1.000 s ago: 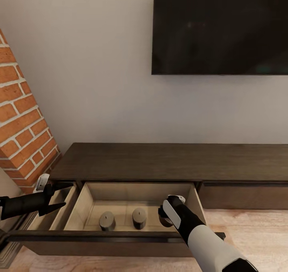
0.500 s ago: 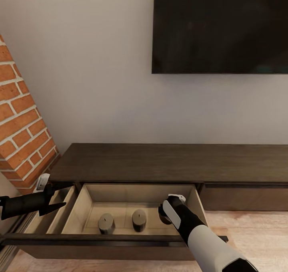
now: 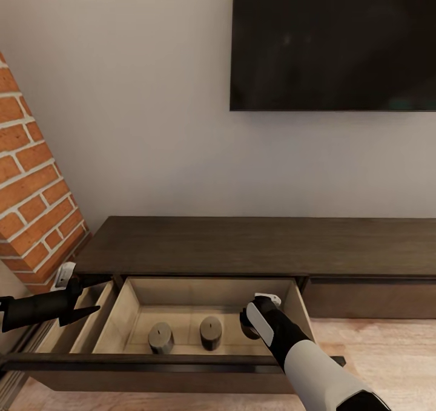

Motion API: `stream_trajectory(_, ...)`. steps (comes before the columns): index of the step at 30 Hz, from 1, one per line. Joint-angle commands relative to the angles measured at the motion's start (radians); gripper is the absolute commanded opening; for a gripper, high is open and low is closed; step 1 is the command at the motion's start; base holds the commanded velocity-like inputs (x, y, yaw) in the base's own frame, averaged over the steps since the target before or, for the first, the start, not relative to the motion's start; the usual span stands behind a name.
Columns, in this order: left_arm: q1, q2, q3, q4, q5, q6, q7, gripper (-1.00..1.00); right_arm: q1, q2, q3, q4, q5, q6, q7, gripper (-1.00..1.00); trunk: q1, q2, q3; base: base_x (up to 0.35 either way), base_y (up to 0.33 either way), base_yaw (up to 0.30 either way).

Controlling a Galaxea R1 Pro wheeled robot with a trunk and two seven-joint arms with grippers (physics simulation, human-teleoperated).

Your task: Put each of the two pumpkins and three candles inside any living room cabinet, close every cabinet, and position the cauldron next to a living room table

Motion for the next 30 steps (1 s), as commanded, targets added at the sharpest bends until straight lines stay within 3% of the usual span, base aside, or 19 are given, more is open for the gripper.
stream_trajectory(1, 0.0, 0.0, 0.0, 0.0, 0.001, 0.0, 0.0, 1.0, 0.0, 0.0, 0.0, 0.0, 0.0, -0.001, 0.001, -1.0, 0.004, -0.007, -0.003, 0.0, 0.0, 0.0)
stream_trajectory(14, 0.0, 0.0, 0.0, -0.001, 0.001, 0.0, 0.0, 1.0, 0.0, 0.0, 0.001, 0.0, 0.0, -0.001, 0.001, -1.0, 0.054, -0.098, -0.044, 0.0, 0.0, 0.0)
stream_trajectory(24, 0.0, 0.0, 0.0, -0.001, 0.001, 0.0, 0.0, 1.0, 0.0, 0.0, 0.001, 0.0, 0.0, -0.002, 0.001, -1.0, 0.054, -0.098, -0.044, 0.0, 0.0, 0.0)
stream_trajectory(29, 0.0, 0.0, 0.001, -0.002, 0.001, 0.0, 0.0, 1.0, 0.0, 0.0, 0.001, 0.0, 0.0, -0.001, 0.001, -1.0, 0.065, -0.119, -0.053, 0.0, 0.0, 0.0)
stream_trajectory(30, 0.0, 0.0, 0.001, -0.002, 0.001, 0.0, 0.001, 1.0, 0.0, 0.0, 0.001, 0.0, 0.0, -0.001, 0.001, 1.0, 0.065, -0.119, -0.053, 0.0, 0.0, 0.0)
